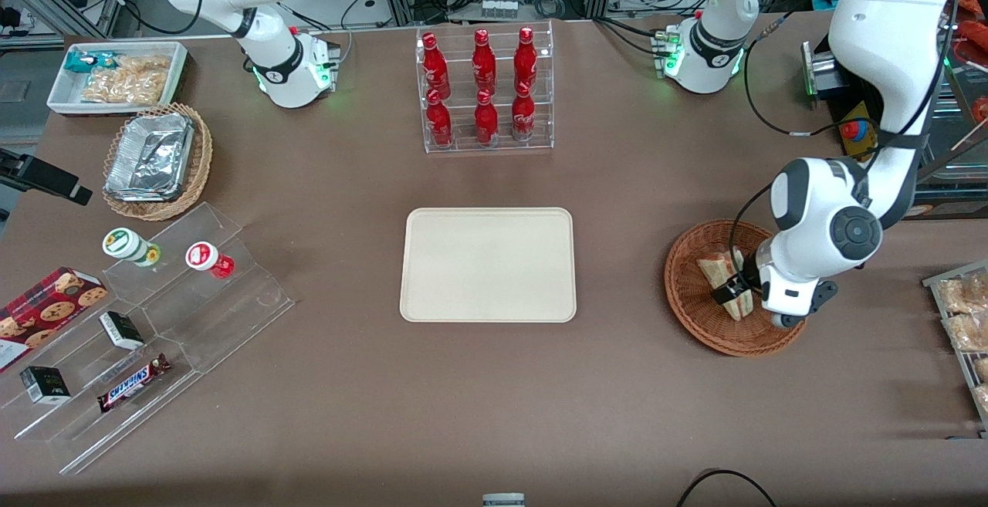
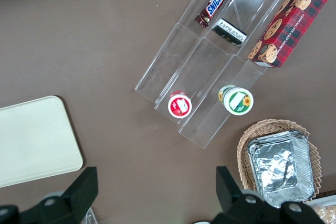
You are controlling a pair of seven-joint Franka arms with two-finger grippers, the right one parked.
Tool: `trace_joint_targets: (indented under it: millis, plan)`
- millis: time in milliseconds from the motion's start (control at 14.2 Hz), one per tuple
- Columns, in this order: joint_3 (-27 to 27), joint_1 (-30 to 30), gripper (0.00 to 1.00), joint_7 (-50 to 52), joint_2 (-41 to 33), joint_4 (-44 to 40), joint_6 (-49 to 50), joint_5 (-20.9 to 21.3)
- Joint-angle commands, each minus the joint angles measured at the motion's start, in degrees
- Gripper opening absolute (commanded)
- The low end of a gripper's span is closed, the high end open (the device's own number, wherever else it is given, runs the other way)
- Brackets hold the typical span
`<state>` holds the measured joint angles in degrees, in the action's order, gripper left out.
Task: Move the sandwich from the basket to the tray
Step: 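Close the left gripper on the sandwich and lift it, then carry the sandwich with the left gripper over the cream tray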
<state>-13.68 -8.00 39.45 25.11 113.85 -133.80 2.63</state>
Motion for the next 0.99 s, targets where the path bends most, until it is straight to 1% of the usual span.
trace_joint_targets:
  millis: [0,71,141,212,353,565,635,776,918]
  plan:
    - [0.32,0.97,0.63,1.50,1.35,-0.39,-0.68,0.71]
    - [0.32,0.97,0.28,1.07,1.09,-0.30,0.11,0.71]
    - [0.32,0.97,0.09,0.89,0.65,-0.39,2.20,0.71]
    - [0.32,0.97,0.06,-0.33,-0.14,-0.65,3.18,0.71]
    - [0.32,1.06,0.05,-3.93,-2.24,-2.05,6.33,0.62]
    - [-0.29,5.61,0.05,-5.26,-5.93,-5.83,12.76,0.62]
    - [-1.34,8.85,0.05,-4.92,-6.64,-6.97,13.64,0.62]
    - [-4.23,12.38,0.05,-4.56,-6.30,-9.52,17.58,0.53]
    - [-9.06,16.68,0.05,-4.30,-3.07,-11.79,17.61,0.01]
